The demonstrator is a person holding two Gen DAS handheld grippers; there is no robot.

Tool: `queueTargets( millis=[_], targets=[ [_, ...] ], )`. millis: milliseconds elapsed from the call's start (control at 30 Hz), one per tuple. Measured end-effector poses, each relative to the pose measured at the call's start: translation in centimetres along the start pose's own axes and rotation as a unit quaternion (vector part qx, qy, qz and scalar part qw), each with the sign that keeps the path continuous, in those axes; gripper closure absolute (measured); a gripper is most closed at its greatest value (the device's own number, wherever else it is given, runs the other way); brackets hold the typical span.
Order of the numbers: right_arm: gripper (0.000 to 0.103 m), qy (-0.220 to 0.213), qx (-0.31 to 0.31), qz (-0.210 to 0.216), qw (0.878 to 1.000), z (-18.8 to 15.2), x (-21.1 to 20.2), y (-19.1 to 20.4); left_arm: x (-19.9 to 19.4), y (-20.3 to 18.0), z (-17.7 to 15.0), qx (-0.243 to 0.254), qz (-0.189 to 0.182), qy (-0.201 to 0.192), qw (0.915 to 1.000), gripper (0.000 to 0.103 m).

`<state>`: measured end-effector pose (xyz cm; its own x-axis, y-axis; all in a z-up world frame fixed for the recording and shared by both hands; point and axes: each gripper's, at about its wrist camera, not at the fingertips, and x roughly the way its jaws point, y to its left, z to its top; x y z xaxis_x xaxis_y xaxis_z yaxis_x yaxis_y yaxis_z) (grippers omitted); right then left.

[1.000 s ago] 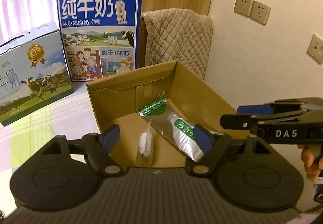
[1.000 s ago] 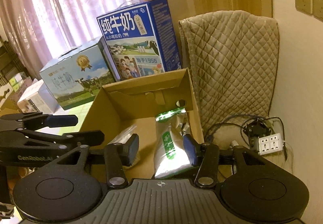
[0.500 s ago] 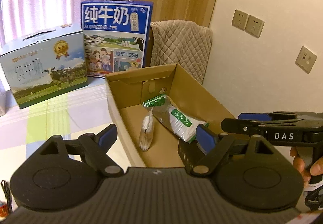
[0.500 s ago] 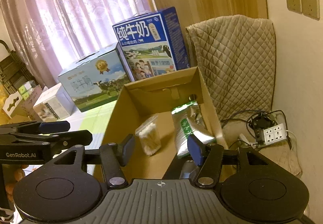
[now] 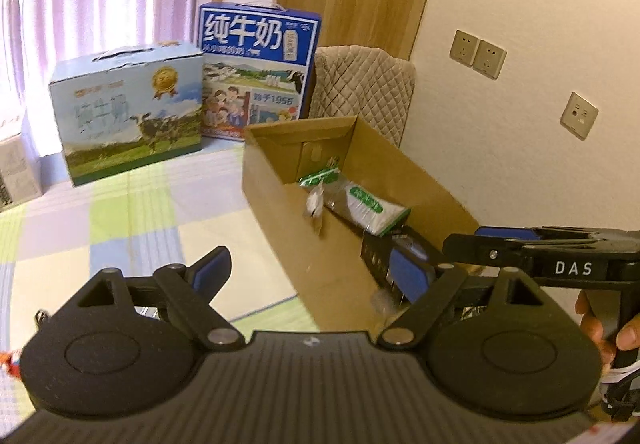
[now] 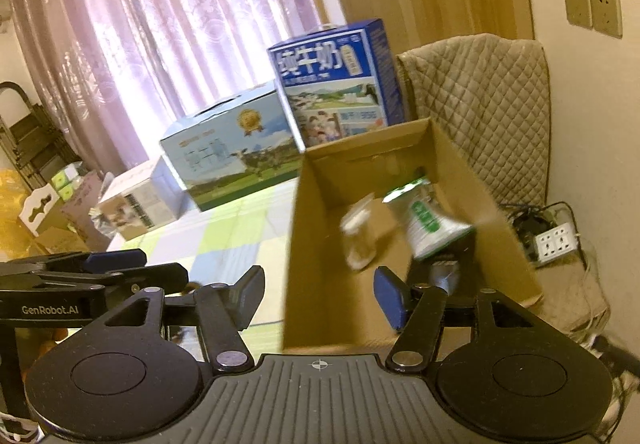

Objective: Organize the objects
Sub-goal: 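Withdraw both grippers from the cardboard box back over the table items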

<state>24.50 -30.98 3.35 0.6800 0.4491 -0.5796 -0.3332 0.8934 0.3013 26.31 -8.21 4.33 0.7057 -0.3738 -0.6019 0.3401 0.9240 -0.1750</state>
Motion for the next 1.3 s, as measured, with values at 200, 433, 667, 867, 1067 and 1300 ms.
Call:
queueTargets(
  millis=[200, 433, 667, 867, 1067, 1300],
  targets=[
    [0.045, 0.006, -0.008, 0.005, 1.0, -2.5, -0.6, 4.2, -3.5, 2.7, -2.5, -0.006, 0.01, 0.006, 0.9999, 0.019],
    [0.044, 0.033, -0.011, 0.024, 0.999, -5.4, 0.4, 8.6, -6.8, 6.4, -5.5, -0.02, 0.028, 0.022, 0.9992, 0.019],
    [0.044, 0.062, -0.019, 0.047, 0.997, -8.0, 2.8, 12.8, -9.5, 11.1, -7.9, -0.045, 0.063, 0.036, 0.9963, 0.019],
    [0.044, 0.089, -0.038, 0.076, 0.992, -9.5, 5.7, 16.4, -11.5, 15.2, -9.7, -0.073, 0.098, 0.044, 0.9915, 0.019],
    [0.044, 0.107, -0.061, 0.088, 0.988, -10.8, 8.5, 19.2, -12.4, 18.3, -10.9, -0.094, 0.121, 0.051, 0.9869, 0.019],
    [0.044, 0.122, -0.079, 0.09, 0.985, -11.2, 11.8, 20.8, -11.6, 20.9, -11.9, -0.111, 0.142, 0.064, 0.9816, 0.019]
  ],
)
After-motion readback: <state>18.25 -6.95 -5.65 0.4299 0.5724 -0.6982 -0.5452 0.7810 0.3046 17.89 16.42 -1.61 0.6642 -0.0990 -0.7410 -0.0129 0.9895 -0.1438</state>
